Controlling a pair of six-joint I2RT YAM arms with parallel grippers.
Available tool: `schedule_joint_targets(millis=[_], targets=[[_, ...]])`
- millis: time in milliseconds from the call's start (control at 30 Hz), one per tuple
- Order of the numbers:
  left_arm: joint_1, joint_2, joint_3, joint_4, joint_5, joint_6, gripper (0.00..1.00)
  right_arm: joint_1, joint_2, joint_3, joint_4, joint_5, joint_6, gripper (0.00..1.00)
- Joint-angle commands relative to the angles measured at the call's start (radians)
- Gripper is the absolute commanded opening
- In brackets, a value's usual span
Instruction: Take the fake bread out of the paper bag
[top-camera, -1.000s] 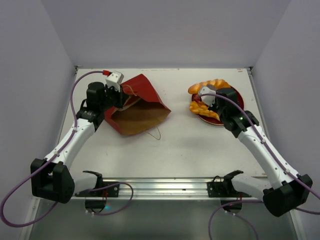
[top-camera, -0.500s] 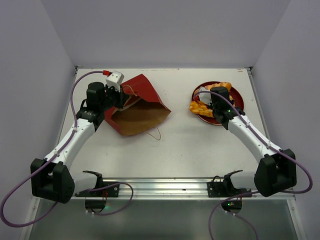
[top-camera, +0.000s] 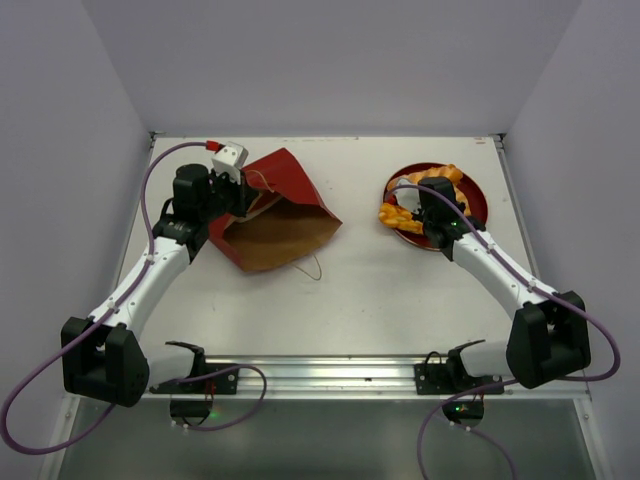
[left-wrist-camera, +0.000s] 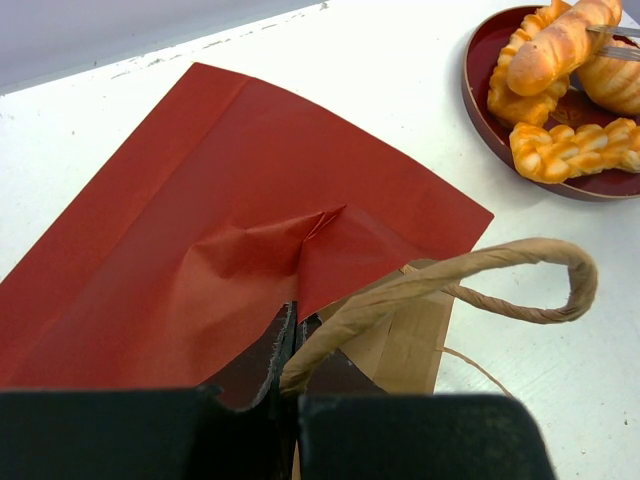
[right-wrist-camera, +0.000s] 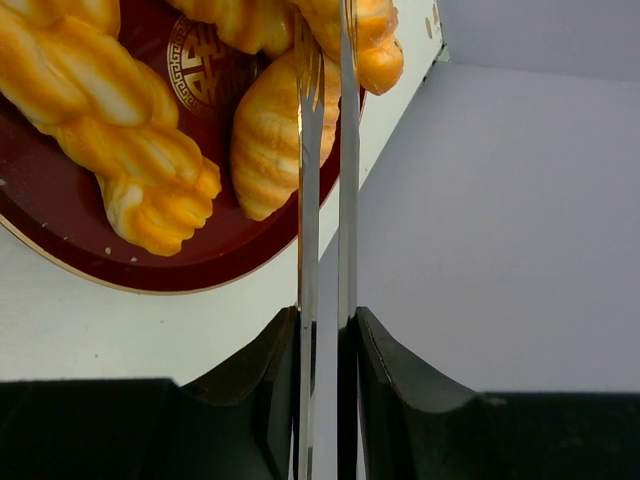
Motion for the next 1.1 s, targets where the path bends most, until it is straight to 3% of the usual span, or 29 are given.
schedule_joint_targets(millis=[0,1067], targets=[[-0.002,-0.013,-0.007,0.027,0.015,-0.005,0.00,-0.007,0.000,-0.003,0.022,-0.003,0.013,0.29],[-0.002,-0.013,-0.005,0.024,0.009,-0.005,0.00,-0.007,-0.009,0.042,-0.087,-0.086,-0.011,0.44]])
